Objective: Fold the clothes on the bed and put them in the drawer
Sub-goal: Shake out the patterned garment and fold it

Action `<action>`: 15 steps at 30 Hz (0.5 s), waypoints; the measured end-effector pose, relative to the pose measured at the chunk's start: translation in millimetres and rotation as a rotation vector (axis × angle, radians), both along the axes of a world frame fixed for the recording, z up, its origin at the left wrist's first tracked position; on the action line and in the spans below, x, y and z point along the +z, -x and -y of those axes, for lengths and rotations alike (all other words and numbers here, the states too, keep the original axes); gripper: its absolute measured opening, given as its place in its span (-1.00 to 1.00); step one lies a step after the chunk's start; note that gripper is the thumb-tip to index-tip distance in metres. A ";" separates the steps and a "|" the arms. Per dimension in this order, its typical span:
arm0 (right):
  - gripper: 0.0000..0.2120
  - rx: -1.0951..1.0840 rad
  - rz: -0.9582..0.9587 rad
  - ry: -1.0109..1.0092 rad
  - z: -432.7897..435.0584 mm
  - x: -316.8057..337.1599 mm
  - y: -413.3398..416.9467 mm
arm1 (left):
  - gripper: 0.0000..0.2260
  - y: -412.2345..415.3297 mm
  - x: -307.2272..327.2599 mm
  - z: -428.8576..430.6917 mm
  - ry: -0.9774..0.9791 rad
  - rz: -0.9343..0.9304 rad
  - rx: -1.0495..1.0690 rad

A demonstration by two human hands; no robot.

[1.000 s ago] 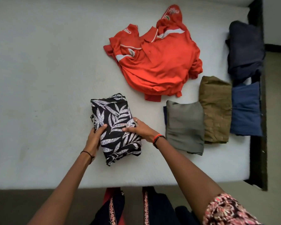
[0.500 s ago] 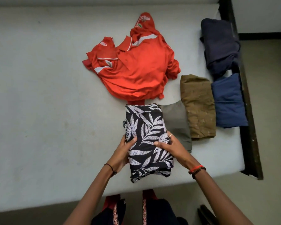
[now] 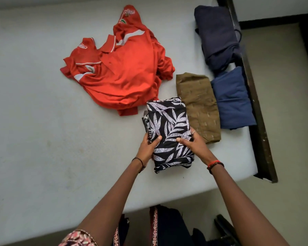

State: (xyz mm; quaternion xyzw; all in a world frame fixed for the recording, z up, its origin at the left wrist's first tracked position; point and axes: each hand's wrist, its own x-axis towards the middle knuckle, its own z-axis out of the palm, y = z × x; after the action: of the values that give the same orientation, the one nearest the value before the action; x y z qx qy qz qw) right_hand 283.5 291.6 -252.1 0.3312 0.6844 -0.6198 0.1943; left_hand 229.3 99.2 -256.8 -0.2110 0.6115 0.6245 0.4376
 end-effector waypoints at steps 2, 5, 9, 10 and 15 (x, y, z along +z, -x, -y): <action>-0.40 -0.016 -0.022 -0.012 1.6 -1.6 -1.7 | -0.60 -4.5 -0.6 -1.6 0.025 -0.014 -0.004; -0.39 -0.038 -0.092 -0.072 5.9 0.8 -6.8 | -0.53 -10.9 5.6 -4.4 0.091 -0.118 0.002; -0.38 -0.078 -0.117 -0.199 14.5 1.3 -11.1 | -0.54 -11.6 7.8 -6.5 0.250 -0.266 -0.001; -0.36 -0.069 -0.113 -0.255 16.8 1.1 -11.7 | -0.48 -11.7 7.0 -6.1 0.301 -0.290 -0.008; -0.36 0.157 -0.257 -0.878 21.9 12.5 -0.2 | -0.17 -8.6 13.4 -3.1 0.656 -0.829 -0.241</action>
State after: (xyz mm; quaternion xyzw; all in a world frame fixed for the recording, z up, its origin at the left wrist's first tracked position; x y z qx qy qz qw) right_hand 283.7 269.6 -239.5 0.2497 0.9236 -0.2908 -0.0043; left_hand 237.9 102.3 -243.3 -0.0008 0.9155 0.3773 0.1395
